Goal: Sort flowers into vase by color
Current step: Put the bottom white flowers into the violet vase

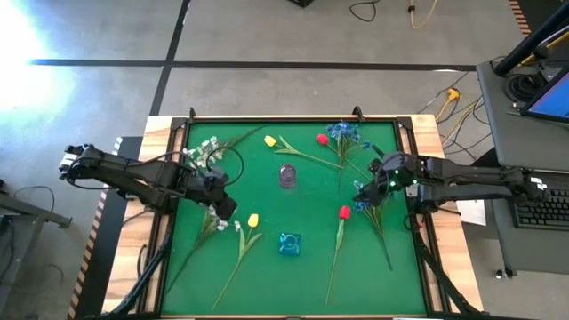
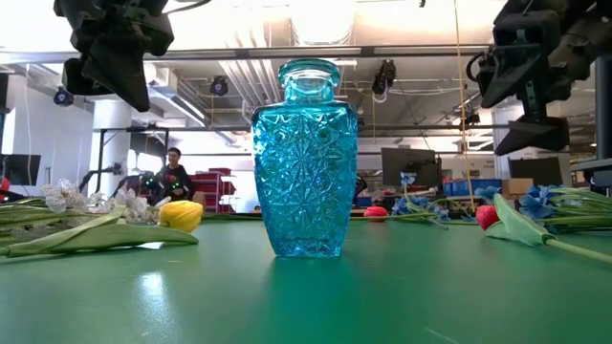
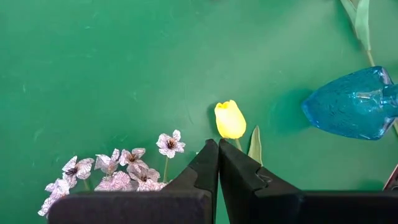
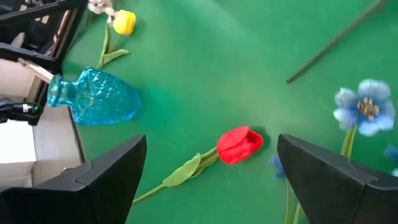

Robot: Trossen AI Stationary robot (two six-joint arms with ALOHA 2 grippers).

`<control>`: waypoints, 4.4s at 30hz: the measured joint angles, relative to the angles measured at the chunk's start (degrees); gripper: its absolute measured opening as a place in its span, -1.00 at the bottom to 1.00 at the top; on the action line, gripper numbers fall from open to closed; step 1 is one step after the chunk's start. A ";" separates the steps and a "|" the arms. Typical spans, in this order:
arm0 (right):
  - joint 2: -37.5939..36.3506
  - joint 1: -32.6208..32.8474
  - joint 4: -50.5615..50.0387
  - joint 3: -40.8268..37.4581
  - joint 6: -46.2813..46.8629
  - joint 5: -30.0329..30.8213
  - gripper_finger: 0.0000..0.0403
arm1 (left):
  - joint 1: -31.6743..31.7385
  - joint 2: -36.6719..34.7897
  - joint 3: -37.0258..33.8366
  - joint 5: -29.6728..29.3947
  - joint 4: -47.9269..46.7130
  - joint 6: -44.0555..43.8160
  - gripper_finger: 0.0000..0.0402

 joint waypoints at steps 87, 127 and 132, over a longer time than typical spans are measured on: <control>5.18 -0.02 -15.05 10.01 -5.95 4.65 0.76 | -24.72 23.89 -9.34 4.57 4.05 -33.33 -0.93; 5.16 -0.15 2.93 9.90 -24.11 15.67 0.76 | -1.50 -4.70 -0.53 -16.82 62.92 65.38 -1.00; 5.16 -0.15 5.12 9.86 -25.80 15.82 0.76 | 5.43 -2.52 -10.19 -12.92 88.20 69.37 -1.00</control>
